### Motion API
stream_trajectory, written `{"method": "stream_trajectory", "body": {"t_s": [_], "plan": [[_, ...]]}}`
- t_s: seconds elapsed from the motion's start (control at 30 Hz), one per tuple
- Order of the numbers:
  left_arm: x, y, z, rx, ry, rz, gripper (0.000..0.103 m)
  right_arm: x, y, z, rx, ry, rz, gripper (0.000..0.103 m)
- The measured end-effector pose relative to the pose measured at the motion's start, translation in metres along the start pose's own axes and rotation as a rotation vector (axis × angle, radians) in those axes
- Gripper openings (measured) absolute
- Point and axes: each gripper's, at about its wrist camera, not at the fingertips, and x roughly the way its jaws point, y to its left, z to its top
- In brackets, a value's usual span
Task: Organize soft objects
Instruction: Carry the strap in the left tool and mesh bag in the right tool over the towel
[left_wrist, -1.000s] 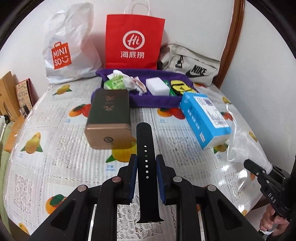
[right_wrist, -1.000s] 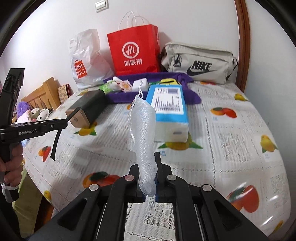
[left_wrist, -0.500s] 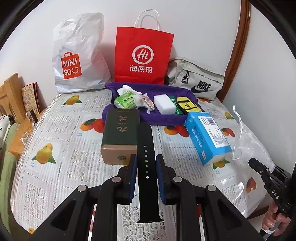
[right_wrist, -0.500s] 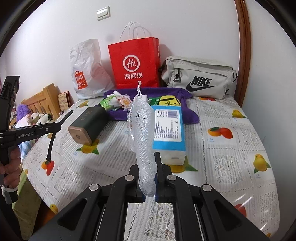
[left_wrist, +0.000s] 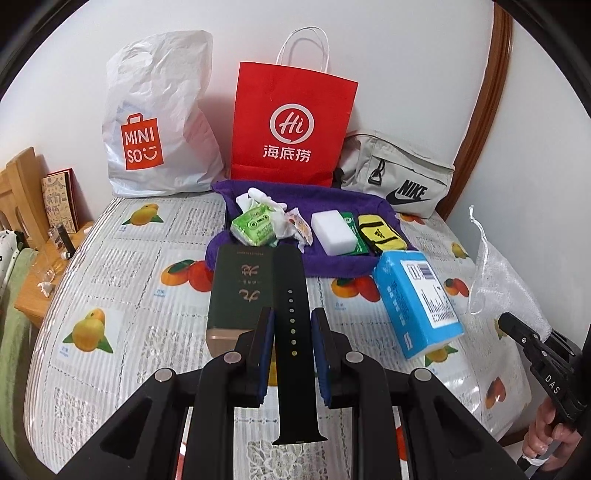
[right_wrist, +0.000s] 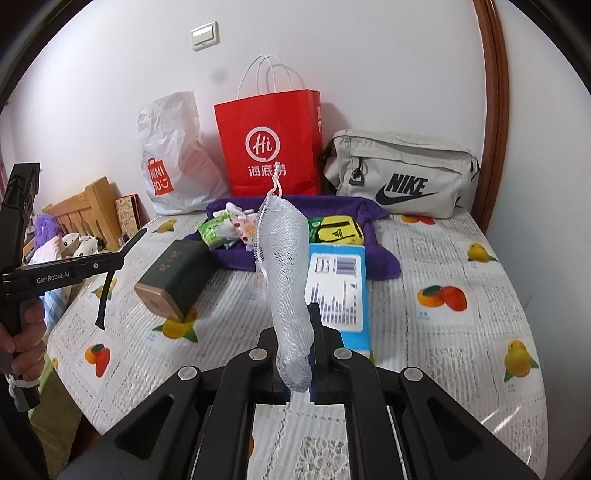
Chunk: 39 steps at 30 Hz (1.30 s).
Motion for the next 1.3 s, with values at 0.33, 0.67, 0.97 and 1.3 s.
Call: {"method": "stream_trajectory", "body": {"t_s": [0.33,0.67,0.97,1.3], "plan": [[0.014,0.011,0.020,-0.020,-0.004,0.017,0.020,0.021,-0.003,0.020,0.005,0.005,0.002,0.006],[0.030,0.020,0.039,-0.040,-0.007,0.029,0.020,0.046,-0.008,0.042,0.008,0.009,0.006,0.006],[0.052,0.023,0.056,-0.041,0.006,0.037,0.020,0.070,-0.016,0.063,0.005,0.013,-0.009,0.006],[0.084,0.022,0.082,-0.027,0.016,0.046,0.020,0.106,-0.026,0.091,0.000,0.016,-0.019,0.007]]}}
